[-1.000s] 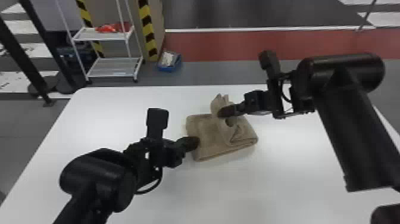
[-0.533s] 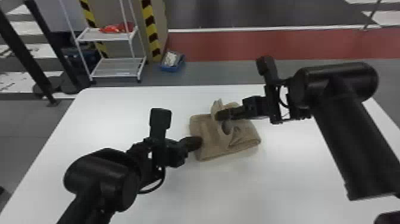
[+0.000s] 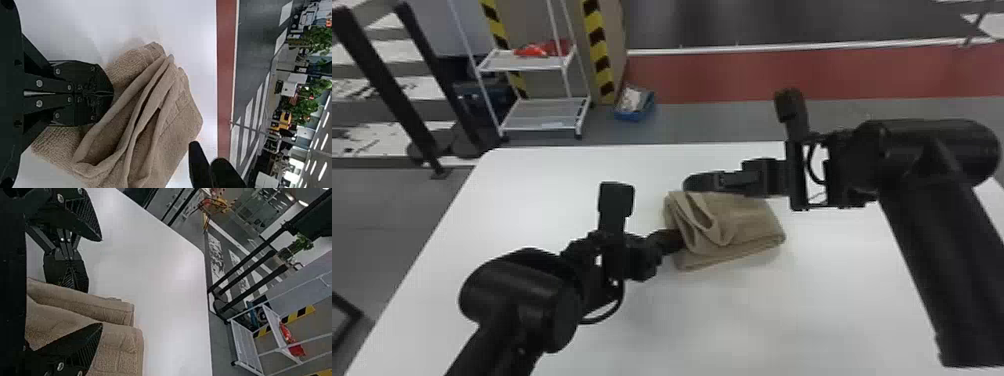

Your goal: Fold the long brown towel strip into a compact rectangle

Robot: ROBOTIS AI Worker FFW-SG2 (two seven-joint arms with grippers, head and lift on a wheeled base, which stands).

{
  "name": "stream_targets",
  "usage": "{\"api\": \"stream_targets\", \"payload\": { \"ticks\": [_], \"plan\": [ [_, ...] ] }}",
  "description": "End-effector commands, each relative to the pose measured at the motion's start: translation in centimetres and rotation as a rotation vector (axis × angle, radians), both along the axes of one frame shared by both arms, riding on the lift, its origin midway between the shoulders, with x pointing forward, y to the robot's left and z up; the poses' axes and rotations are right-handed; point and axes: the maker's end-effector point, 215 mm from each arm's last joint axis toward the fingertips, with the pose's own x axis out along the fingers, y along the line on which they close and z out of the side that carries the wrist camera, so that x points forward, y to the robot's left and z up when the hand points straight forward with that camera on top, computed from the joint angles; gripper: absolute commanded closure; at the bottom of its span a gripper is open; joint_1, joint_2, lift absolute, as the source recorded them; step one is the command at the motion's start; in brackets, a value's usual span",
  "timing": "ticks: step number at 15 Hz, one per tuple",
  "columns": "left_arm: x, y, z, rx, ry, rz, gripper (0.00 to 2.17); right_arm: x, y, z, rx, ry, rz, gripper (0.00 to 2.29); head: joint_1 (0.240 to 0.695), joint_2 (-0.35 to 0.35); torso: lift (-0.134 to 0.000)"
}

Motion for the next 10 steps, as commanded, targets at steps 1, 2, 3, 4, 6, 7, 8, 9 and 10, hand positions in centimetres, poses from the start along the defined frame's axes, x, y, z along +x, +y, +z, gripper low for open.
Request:
{"api": "stream_targets", "payload": {
  "ticks": [1,2,3,4,6,7,8,9,10],
  "plan": [
    [0.1,0.3,0.2,-0.003,-0.002,0.007,2.06,-0.5,-1.7,0.6,0.019,-0.02,-0.027,0.05,0.695,0.117,-0.128],
    [0.0,0.4,0.2,-0.009,-0.002,0.011,2.06,-0.9,-3.1,0.4,0.02,-0.026,-0.033,0.05,0.695,0.115,-0.128],
    [0.0,0.5,0.4,-0.011,-0.006,0.014,2.06,-1.4,-4.7,-0.2,0.008,-0.03,-0.043,0.05,0.695,0.109,-0.128],
    [-0.1,0.4,0.8,-0.015,-0.013,0.014,2.06,-2.4,-6.3,-1.1,0.007,-0.023,-0.044,0.06,0.695,0.101,-0.128],
    [-0.2,0.8,1.0,-0.021,-0.014,0.017,2.06,-4.1,-8.9,-1.7,0.042,-0.039,-0.048,0.63,0.695,0.08,-0.128],
    [-0.2,0.8,1.0,-0.023,-0.014,0.016,2.06,-5.2,-10.3,-1.9,0.047,-0.046,-0.058,1.4,0.695,0.058,-0.128],
    [-0.2,0.7,1.0,-0.023,-0.014,0.015,2.06,-6.1,-11.4,-1.8,0.047,-0.06,-0.063,1.85,0.695,0.047,-0.128],
    [-0.2,0.6,1.0,-0.025,-0.014,0.014,2.06,-7.1,-12.2,-1.9,0.039,-0.07,-0.06,1.96,0.695,0.036,-0.128],
    [-0.2,0.7,1.1,-0.026,-0.014,0.016,2.06,-8.2,-12.9,-2.3,0.024,-0.077,-0.053,2.04,0.695,0.025,-0.128]
  ]
}}
